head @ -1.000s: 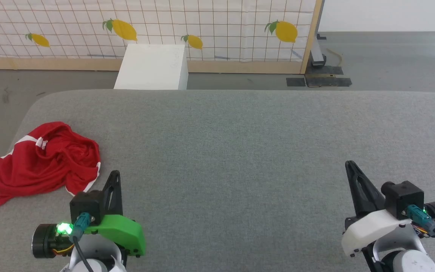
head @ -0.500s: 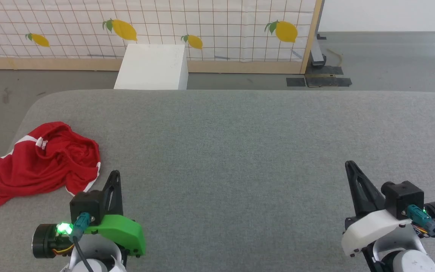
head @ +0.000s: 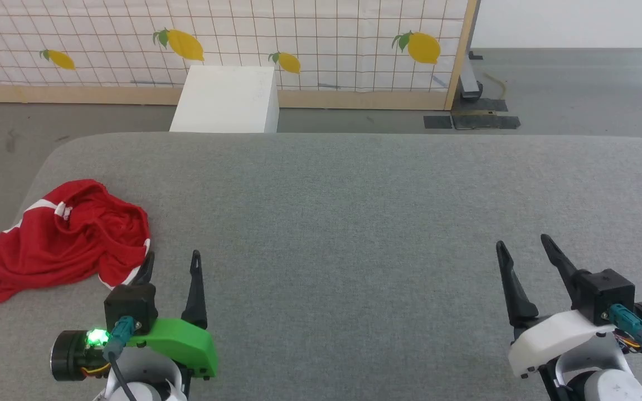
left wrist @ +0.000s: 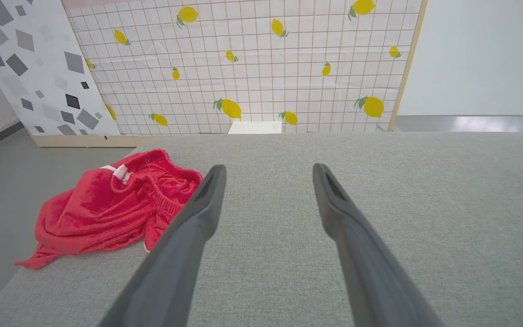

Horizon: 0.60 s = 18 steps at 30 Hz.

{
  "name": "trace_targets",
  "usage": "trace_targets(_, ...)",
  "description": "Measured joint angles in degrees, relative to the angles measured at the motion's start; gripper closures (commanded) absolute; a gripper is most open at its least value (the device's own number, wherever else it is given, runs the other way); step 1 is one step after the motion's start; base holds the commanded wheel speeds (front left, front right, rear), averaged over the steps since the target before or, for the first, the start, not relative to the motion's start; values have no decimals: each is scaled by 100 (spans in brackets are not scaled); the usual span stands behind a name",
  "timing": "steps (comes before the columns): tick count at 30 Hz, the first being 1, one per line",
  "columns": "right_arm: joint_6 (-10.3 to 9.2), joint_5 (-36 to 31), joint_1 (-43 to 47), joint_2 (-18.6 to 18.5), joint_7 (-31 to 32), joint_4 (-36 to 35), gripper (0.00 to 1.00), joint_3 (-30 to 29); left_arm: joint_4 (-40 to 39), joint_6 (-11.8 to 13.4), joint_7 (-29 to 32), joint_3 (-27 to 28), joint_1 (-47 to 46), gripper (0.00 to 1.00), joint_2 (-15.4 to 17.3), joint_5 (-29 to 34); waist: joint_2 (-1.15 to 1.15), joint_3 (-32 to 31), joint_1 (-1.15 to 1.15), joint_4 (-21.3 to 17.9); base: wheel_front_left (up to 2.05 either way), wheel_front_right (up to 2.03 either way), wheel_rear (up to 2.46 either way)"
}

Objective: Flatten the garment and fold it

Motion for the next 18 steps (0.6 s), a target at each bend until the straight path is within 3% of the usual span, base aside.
trace_targets(18, 0, 203, 77, 0, -225, 137, 0, -110, 25, 49, -224, 7, 2, 0, 0, -96, 0, 23, 0, 577, 0, 0, 0)
